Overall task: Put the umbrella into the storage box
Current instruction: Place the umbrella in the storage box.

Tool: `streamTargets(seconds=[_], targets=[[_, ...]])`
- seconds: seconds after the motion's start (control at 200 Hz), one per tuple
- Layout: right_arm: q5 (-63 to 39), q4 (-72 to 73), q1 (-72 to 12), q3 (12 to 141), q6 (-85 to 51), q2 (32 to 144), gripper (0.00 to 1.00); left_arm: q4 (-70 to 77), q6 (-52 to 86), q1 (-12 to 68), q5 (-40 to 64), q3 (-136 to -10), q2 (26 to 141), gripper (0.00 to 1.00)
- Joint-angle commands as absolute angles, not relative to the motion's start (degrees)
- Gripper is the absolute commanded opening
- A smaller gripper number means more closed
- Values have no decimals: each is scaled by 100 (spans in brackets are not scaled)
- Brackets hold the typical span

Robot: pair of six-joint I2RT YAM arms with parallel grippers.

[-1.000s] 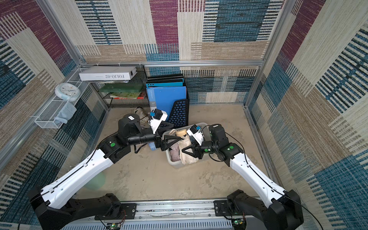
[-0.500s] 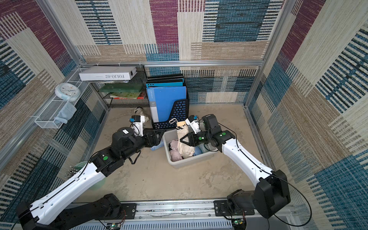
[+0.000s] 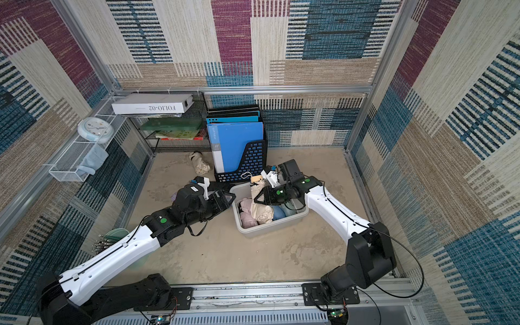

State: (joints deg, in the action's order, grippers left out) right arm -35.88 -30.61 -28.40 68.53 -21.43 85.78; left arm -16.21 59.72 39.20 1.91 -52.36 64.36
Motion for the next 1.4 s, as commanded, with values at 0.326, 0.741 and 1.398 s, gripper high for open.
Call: streamTargets(seconds=[0.326, 0.741, 1.398], targets=[[-3845, -2684, -3232, 6792, -2496, 9209, 15, -878, 6406, 3911, 609, -4888, 7096, 67], [-3756, -2340, -3576, 6830, -2514, 9930, 29, -637, 6385, 3911, 696, -4799, 7517, 37], [-3018, -2701, -3459, 6393, -2479, 9186, 40, -791, 6047, 3911, 756, -4967, 7663, 20]])
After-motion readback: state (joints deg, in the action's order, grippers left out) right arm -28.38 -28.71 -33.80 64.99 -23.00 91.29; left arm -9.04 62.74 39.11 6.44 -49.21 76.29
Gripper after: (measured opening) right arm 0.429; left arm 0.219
